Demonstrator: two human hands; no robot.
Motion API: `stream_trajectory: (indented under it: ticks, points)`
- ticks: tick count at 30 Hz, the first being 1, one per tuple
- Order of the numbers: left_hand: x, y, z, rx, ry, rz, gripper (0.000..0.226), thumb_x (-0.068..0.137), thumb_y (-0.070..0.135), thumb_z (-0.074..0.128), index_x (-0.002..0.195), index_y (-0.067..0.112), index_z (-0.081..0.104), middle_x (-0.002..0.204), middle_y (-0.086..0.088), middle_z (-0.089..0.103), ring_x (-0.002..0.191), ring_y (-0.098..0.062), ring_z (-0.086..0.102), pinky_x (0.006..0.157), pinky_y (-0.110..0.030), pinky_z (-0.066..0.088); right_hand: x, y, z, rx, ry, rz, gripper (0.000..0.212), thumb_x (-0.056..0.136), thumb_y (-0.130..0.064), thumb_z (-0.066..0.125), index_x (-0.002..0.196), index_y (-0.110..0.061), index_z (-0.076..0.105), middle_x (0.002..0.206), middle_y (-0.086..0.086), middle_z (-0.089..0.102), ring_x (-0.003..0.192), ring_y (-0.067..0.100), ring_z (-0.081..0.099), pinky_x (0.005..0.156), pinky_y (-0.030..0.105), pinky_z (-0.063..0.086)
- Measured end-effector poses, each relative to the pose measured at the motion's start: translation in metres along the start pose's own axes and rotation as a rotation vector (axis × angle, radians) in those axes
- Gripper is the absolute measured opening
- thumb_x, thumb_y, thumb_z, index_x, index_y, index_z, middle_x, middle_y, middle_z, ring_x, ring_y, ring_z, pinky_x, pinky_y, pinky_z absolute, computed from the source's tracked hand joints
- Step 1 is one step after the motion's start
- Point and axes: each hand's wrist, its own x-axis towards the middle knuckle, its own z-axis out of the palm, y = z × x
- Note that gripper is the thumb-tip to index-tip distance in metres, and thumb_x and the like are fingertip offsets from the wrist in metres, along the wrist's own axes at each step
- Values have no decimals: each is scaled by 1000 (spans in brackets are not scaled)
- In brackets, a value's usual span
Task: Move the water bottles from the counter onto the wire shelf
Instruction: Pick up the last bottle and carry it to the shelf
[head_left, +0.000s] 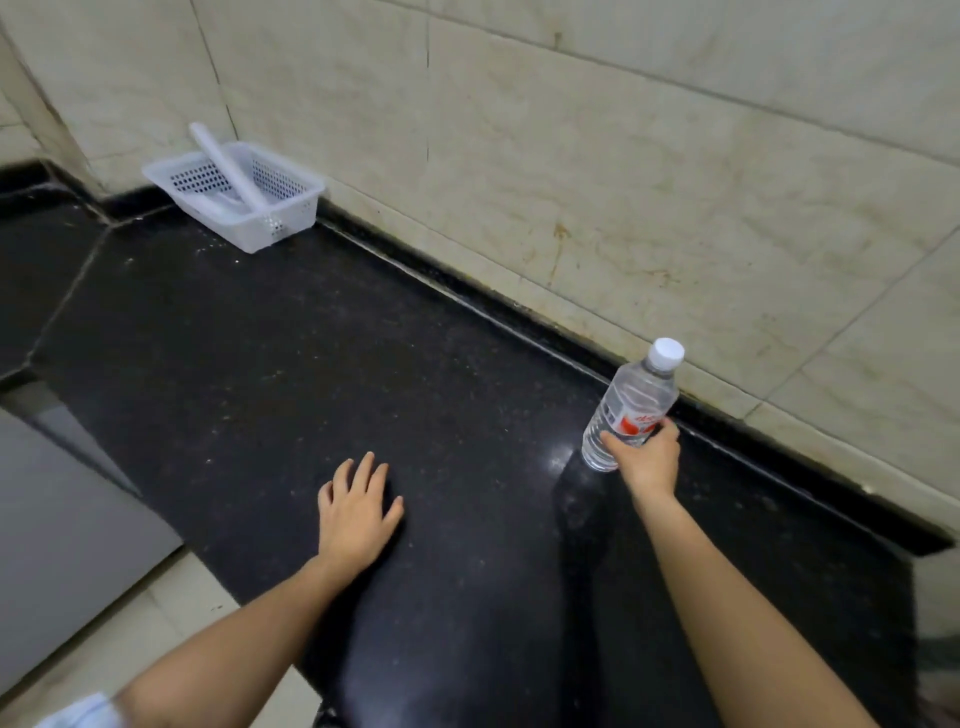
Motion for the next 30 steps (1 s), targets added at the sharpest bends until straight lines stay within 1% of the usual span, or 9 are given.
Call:
stream_trajectory:
  ticks: [4, 6, 7, 9, 11, 18, 23, 26, 30]
  points:
    - [36, -7, -2, 15, -35, 67, 56, 93, 42, 37, 142, 18, 28, 156, -3, 16, 143, -26, 11, 114, -43, 14, 6, -10, 10, 36, 126, 23, 84, 64, -22, 80, 133, -12, 34, 135, 16, 48, 124, 36, 45, 105, 55, 34]
    - [52, -13, -3, 39, -84, 102, 55, 92, 41, 39, 140, 16, 33, 154, -6, 23, 142, -28, 17, 112, -45, 18, 5, -16, 15, 76, 183, 41, 83, 66, -21, 79, 134, -16, 31, 135, 14, 48, 125, 35, 44, 107, 54, 32]
    - [60, -18, -4, 57, -85, 133, 53, 91, 41, 40, 137, 15, 40, 151, -8, 31, 139, -30, 25, 110, -47, 24, 4, -19, 18, 101, 205, 49, 82, 68, -19, 78, 135, -16, 31, 135, 13, 48, 124, 34, 44, 107, 50, 33]
    - [75, -29, -1, 115, -134, 203, 53, 83, 44, 38, 119, 11, 60, 132, -14, 56, 121, -34, 52, 94, -51, 44, 1, -24, 24, 149, 257, 73, 78, 70, -13, 77, 134, -14, 33, 134, 13, 49, 123, 32, 46, 104, 43, 36]
    - [86, -41, -1, 150, -172, 252, 58, 75, 47, 34, 105, 11, 68, 115, -14, 67, 104, -34, 63, 82, -48, 52, -3, -29, 29, 156, 312, 110, 75, 69, -11, 77, 131, -12, 35, 132, 14, 51, 121, 32, 48, 102, 41, 38]
    - [95, -53, -1, 161, -218, 378, 57, 76, 46, 34, 106, 10, 67, 114, -17, 66, 102, -35, 63, 82, -49, 50, -42, -36, 38, 53, 434, 166, 72, 69, -15, 77, 128, -10, 37, 128, 16, 54, 117, 34, 51, 96, 40, 40]
    - [92, -41, -6, 108, -198, 401, 61, 75, 45, 34, 107, 4, 65, 109, -21, 67, 101, -40, 62, 80, -56, 49, -86, -18, 26, 6, 404, 143, 68, 63, -18, 81, 120, -12, 44, 119, 12, 59, 110, 31, 56, 92, 38, 44]
    - [82, -14, -9, 96, -178, 484, 61, 76, 45, 34, 107, 1, 63, 108, -23, 66, 102, -42, 61, 80, -58, 47, -120, 2, -1, -29, 443, 166, 65, 60, -23, 82, 113, -17, 47, 110, 6, 63, 105, 29, 59, 95, 49, 44]
    - [39, 51, -3, 79, -169, 655, 60, 75, 44, 34, 106, 0, 64, 107, -24, 66, 102, -44, 61, 79, -59, 47, -179, 36, -60, 50, 581, 202, 62, 55, -28, 83, 105, -22, 47, 99, -2, 60, 102, 30, 60, 93, 52, 44]
